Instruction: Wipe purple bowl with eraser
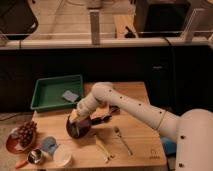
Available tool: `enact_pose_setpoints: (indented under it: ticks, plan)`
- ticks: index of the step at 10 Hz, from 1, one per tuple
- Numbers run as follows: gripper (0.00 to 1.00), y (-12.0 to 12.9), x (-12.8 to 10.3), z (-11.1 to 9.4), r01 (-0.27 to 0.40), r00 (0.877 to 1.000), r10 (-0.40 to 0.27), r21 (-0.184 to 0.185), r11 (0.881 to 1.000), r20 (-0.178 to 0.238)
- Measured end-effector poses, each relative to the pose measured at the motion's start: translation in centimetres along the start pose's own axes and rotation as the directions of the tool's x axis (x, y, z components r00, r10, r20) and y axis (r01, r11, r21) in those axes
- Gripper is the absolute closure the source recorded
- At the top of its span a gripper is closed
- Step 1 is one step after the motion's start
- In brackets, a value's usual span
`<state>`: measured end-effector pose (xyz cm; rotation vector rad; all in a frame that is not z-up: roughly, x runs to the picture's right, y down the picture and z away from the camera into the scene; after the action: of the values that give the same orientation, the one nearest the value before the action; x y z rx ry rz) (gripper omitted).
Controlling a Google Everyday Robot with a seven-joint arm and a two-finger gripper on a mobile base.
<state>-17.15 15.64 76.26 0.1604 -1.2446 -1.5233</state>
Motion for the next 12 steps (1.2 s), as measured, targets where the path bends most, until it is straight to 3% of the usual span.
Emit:
enact_pose_setpoints:
  ticks: [5,7,12]
  plan:
    - [0.99,2.1,-1.7,-3.8,0.007,1.000,-0.009,-0.070,0.997,-0.028]
    - [0.99,2.5,-0.8,-4.6,0.035,0.999,-0.038,-0.087,0.996,-0.037]
    - [0.99,3.3,3.0,-3.6,0.120,0.992,-0.122,-0.060,0.991,-0.037]
